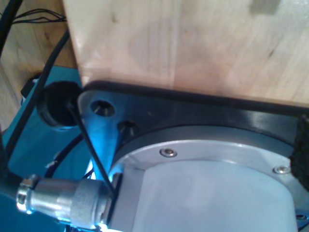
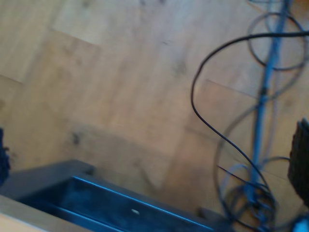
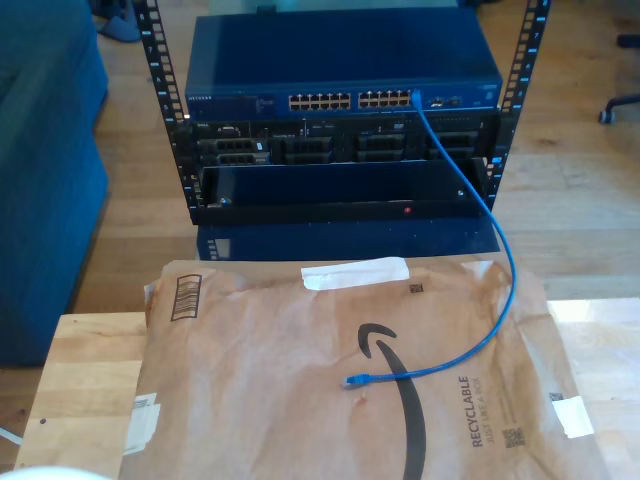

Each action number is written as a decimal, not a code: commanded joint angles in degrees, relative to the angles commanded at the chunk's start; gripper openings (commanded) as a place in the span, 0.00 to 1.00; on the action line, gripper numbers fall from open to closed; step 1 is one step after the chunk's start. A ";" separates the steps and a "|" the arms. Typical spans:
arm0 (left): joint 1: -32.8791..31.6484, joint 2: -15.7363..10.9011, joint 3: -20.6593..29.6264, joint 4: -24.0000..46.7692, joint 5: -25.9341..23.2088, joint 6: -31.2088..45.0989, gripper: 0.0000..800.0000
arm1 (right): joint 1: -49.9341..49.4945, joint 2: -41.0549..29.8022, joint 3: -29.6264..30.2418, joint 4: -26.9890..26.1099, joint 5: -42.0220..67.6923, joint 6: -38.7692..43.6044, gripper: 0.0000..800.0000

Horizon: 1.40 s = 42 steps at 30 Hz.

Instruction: Grab the cable and plug it in

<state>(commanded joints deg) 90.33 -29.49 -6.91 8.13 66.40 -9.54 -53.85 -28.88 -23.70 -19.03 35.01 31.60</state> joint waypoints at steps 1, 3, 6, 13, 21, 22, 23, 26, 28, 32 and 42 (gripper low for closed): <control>0.00 0.00 0.00 0.00 0.00 0.00 1.00 | -1.14 -0.09 -0.09 0.00 2.11 -0.70 0.99; 0.00 0.00 0.00 0.00 0.00 0.00 1.00 | -2.73 -0.44 -0.18 -0.18 7.91 -2.90 0.99; 0.00 -0.09 0.00 0.00 0.00 0.00 1.00 | -5.89 -2.02 -0.18 -0.44 18.11 -7.91 1.00; 0.00 0.00 0.00 0.00 0.00 0.00 1.00 | -14.51 -6.15 3.60 0.09 29.10 -15.30 1.00; 0.00 0.00 0.00 0.00 0.00 0.00 1.00 | -17.93 -8.62 11.69 1.93 28.57 -15.65 1.00; 0.00 0.00 0.00 0.00 0.00 0.00 1.00 | -18.02 -8.70 12.40 2.46 28.57 -16.09 1.00; 0.00 0.00 0.00 0.00 0.00 0.00 1.00 | -18.02 -8.79 12.57 2.99 28.57 -16.35 1.00; 0.00 0.00 0.00 0.00 0.00 0.00 1.00 | -18.73 -8.26 14.95 5.27 26.73 -16.44 1.00; 0.00 0.00 0.00 0.00 0.00 0.00 1.00 | -20.75 -8.35 17.85 5.45 22.24 -16.26 1.00; 0.00 0.00 0.00 0.00 0.00 0.00 1.00 | -24.62 -8.35 20.75 5.89 18.02 -16.18 1.00; 0.00 0.00 0.00 0.00 0.00 0.00 1.00 | -24.79 -6.68 21.36 5.63 16.35 -16.35 1.00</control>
